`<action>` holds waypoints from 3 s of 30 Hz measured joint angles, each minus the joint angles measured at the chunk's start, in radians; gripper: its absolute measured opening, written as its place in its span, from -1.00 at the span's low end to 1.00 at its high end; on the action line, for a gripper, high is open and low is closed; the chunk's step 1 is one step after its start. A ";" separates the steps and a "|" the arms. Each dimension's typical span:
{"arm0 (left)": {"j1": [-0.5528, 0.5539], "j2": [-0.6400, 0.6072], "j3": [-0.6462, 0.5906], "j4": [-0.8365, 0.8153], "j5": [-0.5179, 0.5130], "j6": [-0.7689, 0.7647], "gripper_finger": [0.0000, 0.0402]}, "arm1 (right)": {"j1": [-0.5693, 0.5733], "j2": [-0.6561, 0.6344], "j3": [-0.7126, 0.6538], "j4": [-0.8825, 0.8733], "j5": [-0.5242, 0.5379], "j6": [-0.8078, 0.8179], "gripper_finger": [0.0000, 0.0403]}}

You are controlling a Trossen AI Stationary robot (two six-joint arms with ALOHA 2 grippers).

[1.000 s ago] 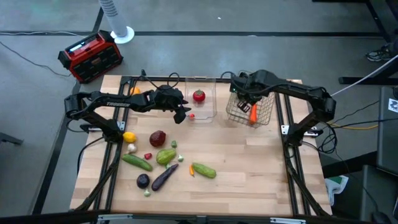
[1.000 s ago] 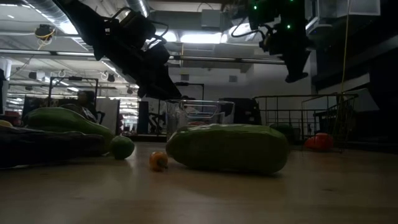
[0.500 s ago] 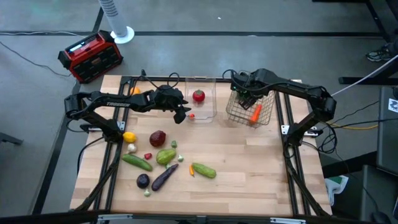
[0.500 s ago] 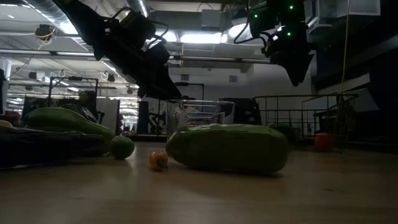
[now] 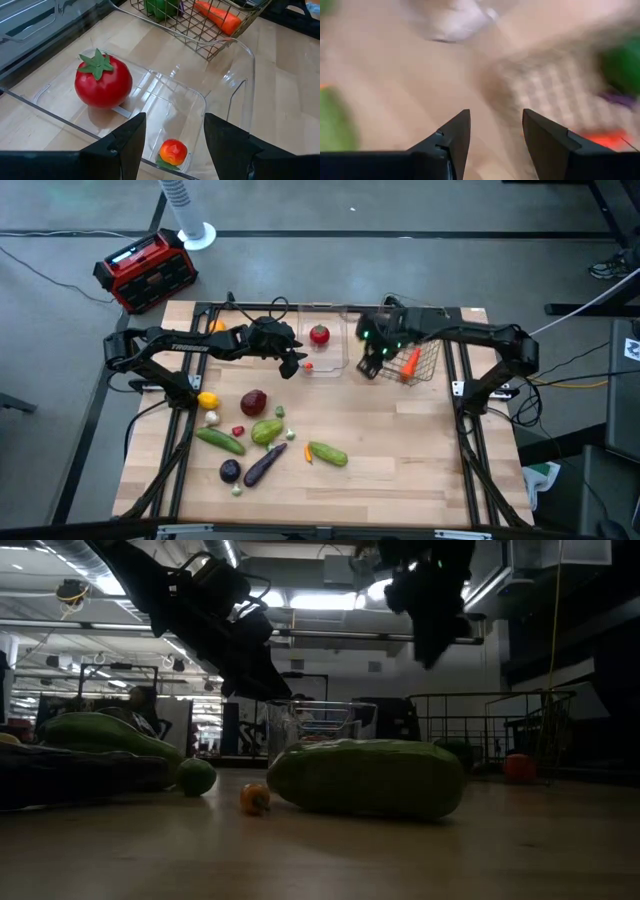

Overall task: Sort produce into baskets
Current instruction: Put the green cucumber into the wire basket

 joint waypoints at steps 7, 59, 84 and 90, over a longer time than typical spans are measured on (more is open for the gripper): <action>0.000 0.000 0.000 0.000 0.000 0.000 -0.02 | 0.244 0.000 0.000 0.222 0.011 -0.004 -0.11; -0.002 -0.305 0.002 -0.431 0.001 0.047 -0.02 | 0.474 0.305 0.000 0.380 -0.043 0.134 0.85; -0.161 -0.303 0.000 -0.485 0.000 -0.062 -0.02 | 0.533 0.458 0.002 0.558 -0.132 0.139 0.79; -0.174 -0.303 0.000 -0.495 -0.002 -0.062 -0.02 | 0.523 0.479 0.000 0.558 -0.183 0.136 0.79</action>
